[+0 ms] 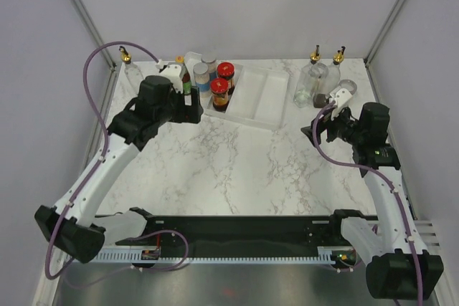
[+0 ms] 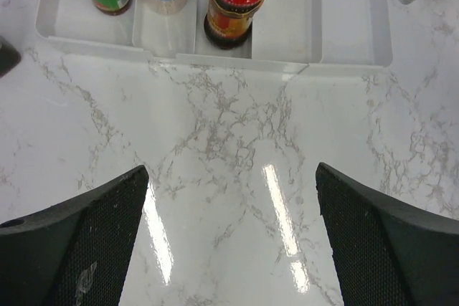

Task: Organize the condiment bottles
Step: Pick up the bottle from the corner of the board.

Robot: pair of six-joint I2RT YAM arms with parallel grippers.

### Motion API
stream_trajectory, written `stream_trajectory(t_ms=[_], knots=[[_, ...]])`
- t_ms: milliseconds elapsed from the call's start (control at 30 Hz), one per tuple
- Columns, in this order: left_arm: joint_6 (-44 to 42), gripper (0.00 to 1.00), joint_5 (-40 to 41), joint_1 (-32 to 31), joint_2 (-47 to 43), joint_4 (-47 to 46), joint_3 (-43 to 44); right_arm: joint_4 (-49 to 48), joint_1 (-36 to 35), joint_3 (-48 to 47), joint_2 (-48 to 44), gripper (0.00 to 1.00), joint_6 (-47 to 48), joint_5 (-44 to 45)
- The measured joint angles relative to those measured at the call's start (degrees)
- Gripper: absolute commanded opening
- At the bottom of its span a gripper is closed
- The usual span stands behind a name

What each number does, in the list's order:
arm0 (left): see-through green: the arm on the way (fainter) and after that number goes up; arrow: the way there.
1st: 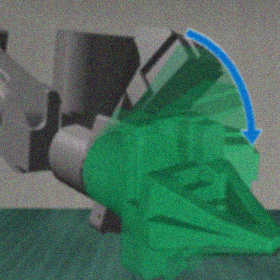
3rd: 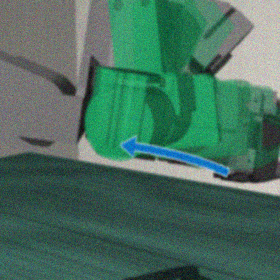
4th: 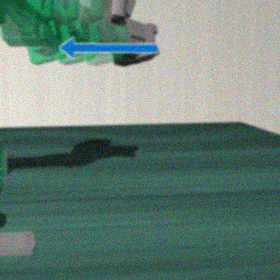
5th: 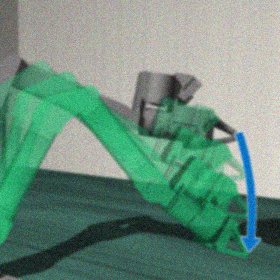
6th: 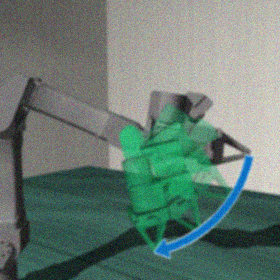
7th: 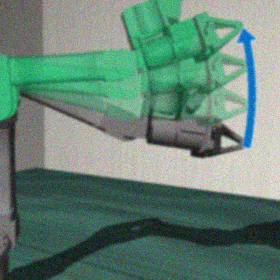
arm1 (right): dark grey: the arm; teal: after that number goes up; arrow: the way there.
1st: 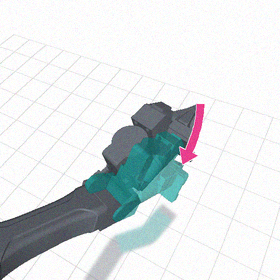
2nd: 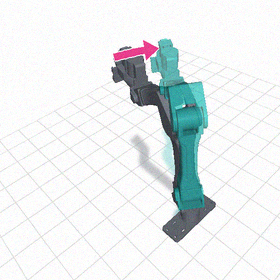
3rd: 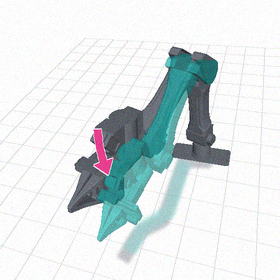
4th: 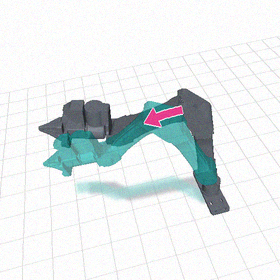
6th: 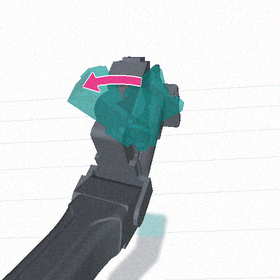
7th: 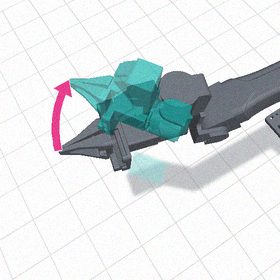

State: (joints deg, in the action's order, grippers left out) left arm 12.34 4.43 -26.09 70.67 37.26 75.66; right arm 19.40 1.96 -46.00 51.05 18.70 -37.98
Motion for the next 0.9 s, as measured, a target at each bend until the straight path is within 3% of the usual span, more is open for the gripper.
stream_trajectory(t_ms=[233,433,667,900], knots=[[-0.4,1.0,3.4,0.0,-14.7,-1.9,-16.4,-2.0,6.1,0.0,2.5,0.98,-2.6,0.5],[-2.2,1.0,6.9,0.0,-20.2,-4.5,-25.4,-3.3,9.2,0.0,4.0,0.98,-5.1,2.2],[-3.4,1.0,7.9,0.0,-22.0,-5.9,-28.3,-6.3,9.5,-0.6,5.8,0.98,-7.7,7.1],[-3.5,1.0,7.7,0.0,-24.5,-6.7,-28.7,-9.1,9.6,-9.3,15.6,0.97,-11.6,15.3]])
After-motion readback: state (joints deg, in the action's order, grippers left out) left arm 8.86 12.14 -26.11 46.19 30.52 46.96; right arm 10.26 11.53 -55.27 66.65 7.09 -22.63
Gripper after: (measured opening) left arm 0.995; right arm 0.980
